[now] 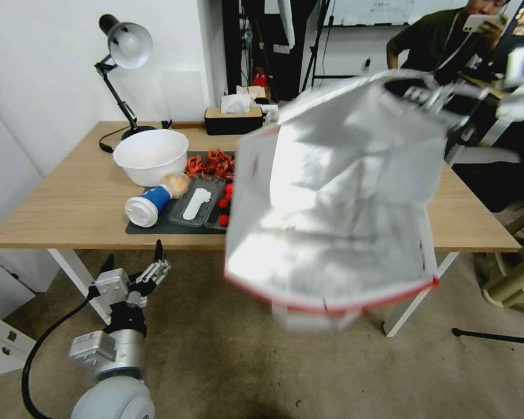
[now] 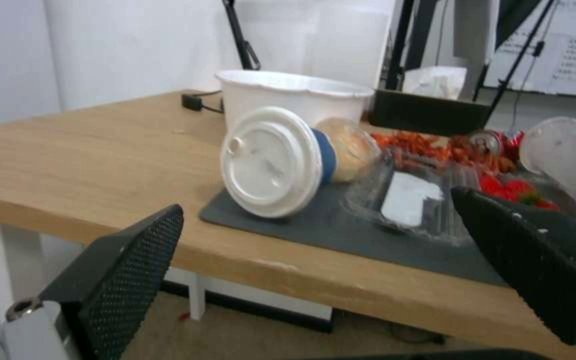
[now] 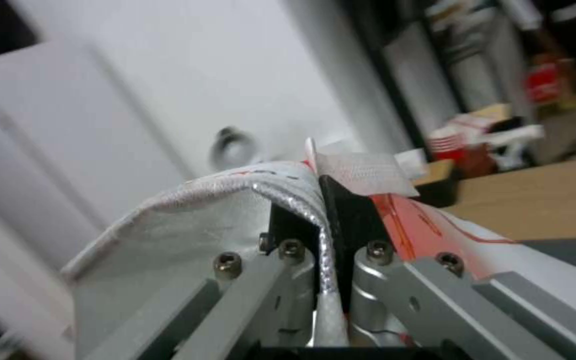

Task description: Pick up the food delivery bag from the floor and place it on the table.

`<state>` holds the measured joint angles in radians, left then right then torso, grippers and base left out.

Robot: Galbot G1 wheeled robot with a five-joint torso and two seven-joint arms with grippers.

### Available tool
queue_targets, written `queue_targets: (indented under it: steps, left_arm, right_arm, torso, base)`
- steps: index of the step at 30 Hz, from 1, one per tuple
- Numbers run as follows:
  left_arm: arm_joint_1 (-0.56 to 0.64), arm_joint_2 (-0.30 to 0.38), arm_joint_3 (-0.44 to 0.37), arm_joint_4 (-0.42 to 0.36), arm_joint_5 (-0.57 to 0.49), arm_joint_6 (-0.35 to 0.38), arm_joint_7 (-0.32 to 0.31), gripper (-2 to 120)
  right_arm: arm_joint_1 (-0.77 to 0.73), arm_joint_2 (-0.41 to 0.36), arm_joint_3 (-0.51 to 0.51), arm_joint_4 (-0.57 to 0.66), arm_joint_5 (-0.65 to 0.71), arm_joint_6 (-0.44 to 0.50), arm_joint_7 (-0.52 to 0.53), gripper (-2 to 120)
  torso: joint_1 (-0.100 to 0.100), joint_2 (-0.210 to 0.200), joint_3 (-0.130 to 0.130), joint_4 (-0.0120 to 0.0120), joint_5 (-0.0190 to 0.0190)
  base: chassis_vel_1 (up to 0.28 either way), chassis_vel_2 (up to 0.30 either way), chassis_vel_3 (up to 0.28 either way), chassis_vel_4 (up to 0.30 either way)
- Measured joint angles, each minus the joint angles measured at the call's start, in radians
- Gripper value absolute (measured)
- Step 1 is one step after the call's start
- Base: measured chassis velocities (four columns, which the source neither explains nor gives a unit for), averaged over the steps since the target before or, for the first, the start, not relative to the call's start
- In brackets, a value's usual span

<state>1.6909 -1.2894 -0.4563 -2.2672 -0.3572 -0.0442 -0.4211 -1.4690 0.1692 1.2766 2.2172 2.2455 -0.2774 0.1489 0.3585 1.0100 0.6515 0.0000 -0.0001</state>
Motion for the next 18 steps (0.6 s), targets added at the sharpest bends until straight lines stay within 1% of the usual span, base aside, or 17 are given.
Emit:
queue_targets:
  steps: [1,4,5,6,7,10,12,18]
  left_arm:
    - [0.0,0.0,0.0,0.0,0.0,0.0,0.0,100]
    - [-0.027,0.026,0.011,0.018,-0.021,0.01,0.0,100]
    - [-0.027,0.026,0.011,0.018,-0.021,0.01,0.0,100]
    - [-0.035,0.033,0.013,0.022,-0.026,0.013,0.0,100]
    - [-0.037,0.037,0.014,0.025,-0.029,0.014,0.0,100]
    - [-0.038,0.04,0.014,0.026,-0.031,0.014,0.0,100]
    - [-0.037,0.041,0.014,0.028,-0.031,0.015,-0.001,100]
    - [-0.038,0.038,0.021,0.033,-0.023,0.016,-0.001,100]
  right_arm:
    - [0.0,0.0,0.0,0.0,0.0,0.0,0.0,0]
    - [0.011,0.024,-0.017,-0.003,0.017,0.037,0.133,0]
    - [0.011,0.024,-0.017,-0.003,0.017,0.037,0.133,0]
    - [0.028,0.029,-0.038,-0.008,0.02,0.05,0.169,0]
    - [0.047,0.031,-0.064,-0.021,0.02,0.071,0.201,0]
    - [0.059,0.03,-0.088,-0.047,0.02,0.097,0.223,0]
    - [0.065,0.025,-0.101,-0.076,0.019,0.111,0.23,0]
    - [0.065,0.018,-0.115,-0.131,0.023,0.117,0.237,0]
  torso:
    - [0.0,0.0,0.0,0.0,0.0]
    - [0.0,0.0,0.0,0.0,0.0002]
    - [0.0,0.0,0.0,0.0,0.0002]
    - [0.0,0.0,0.0,-0.0004,0.0003]
    - [0.0,0.0,0.0,-0.0002,0.0003]
    - [0.0,0.0,0.0,0.0003,0.0002]
    - [0.0,0.0,0.0,0.0001,0.0003]
    - [0.0,0.0,0.0,0.0001,0.0]
  base:
    - [0.0,0.0,0.0,0.0]
    - [0.0,0.0,0.0,0.0]
    - [0.0,0.0,0.0,0.0]
    - [0.0,0.0,0.0,0.0]
    - [0.0,0.0,0.0,0.0]
    - [0.0,0.0,0.0,0.0]
    - [0.0,0.0,0.0,0.0]
    - [0.0,0.0,0.0,0.0]
